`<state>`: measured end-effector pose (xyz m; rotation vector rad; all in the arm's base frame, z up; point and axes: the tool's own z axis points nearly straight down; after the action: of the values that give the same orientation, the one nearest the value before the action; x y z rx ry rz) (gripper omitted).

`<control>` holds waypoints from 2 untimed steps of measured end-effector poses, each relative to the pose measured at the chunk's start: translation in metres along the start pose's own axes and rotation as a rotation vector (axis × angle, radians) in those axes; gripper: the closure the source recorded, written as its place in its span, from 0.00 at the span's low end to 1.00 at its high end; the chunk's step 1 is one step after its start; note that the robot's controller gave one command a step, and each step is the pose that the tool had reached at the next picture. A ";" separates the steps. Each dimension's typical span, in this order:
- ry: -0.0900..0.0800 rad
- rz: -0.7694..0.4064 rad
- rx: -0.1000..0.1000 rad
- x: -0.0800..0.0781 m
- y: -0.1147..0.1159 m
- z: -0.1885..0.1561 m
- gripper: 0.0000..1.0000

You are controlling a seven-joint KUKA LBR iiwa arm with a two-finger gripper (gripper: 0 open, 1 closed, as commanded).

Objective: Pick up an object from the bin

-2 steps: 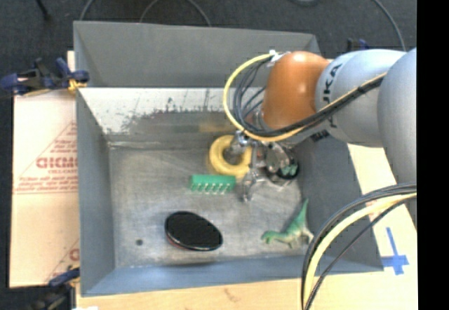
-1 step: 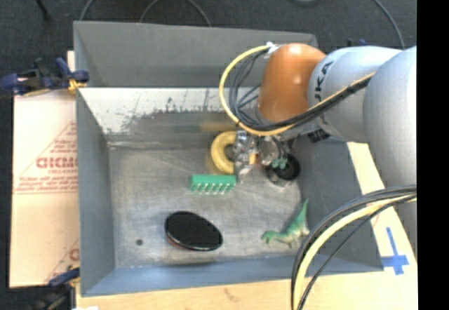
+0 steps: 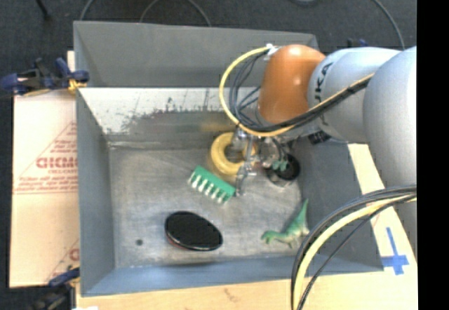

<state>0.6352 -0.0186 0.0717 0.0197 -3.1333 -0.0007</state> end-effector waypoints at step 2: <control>-0.013 0.065 0.001 0.009 0.015 -0.002 0.00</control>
Offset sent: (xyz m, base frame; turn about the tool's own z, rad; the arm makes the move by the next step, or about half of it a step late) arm -0.0212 0.0329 0.0018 0.1229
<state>0.6262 -0.0042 0.0735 -0.0829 -3.1451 0.0014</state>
